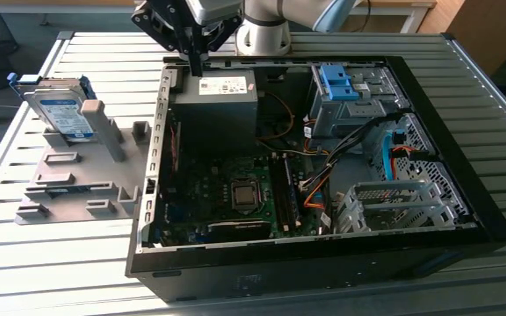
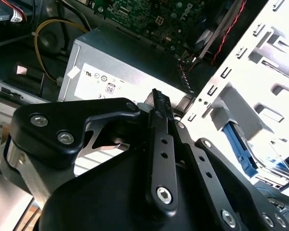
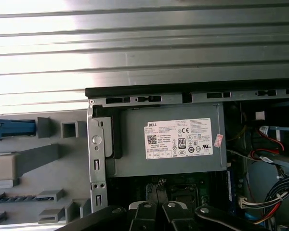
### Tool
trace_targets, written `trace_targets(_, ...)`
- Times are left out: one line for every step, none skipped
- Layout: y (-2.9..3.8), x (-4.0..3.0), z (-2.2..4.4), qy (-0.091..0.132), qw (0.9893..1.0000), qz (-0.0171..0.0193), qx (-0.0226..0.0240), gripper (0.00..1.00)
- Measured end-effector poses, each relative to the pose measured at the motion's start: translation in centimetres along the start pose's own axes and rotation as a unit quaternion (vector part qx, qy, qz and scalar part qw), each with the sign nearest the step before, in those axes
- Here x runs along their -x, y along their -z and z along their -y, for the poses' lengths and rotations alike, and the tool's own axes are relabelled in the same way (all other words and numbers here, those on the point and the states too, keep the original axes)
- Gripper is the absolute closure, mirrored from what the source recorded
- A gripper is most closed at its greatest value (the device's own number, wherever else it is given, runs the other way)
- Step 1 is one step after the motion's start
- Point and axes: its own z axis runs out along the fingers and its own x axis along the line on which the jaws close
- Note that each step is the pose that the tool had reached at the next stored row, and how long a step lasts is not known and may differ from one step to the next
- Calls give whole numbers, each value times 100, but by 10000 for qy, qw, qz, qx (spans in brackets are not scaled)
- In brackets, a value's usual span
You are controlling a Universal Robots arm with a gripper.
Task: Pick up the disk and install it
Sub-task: 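Reach for the disk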
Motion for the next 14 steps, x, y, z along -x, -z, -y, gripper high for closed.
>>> trace_targets(0,-2,0,0,10000,0,0,89)
trace_targets(-1,-5,0,0,10000,0,0,89)
trace_targets(-1,-8,1,-1,10000,0,0,89)
trace_targets(-1,-10,1,0,10000,0,0,89)
trace_targets(-2,-13,1,0,10000,0,0,89)
trace_targets(-2,-16,1,0,10000,0,0,89)
trace_targets(-2,-18,1,0,10000,0,0,89)
trace_targets(-2,-21,2,0,10000,0,0,89)
trace_targets(-2,-23,2,0,10000,0,0,89)
trace_targets(-3,-26,2,0,10000,0,0,89)
trace_targets(-3,-29,2,0,10000,0,0,89)
trace_targets(-3,-31,3,0,10000,0,0,89)
trace_targets(-4,-33,3,0,10000,0,0,89)
trace_targets(-4,-34,3,0,10000,0,0,89)
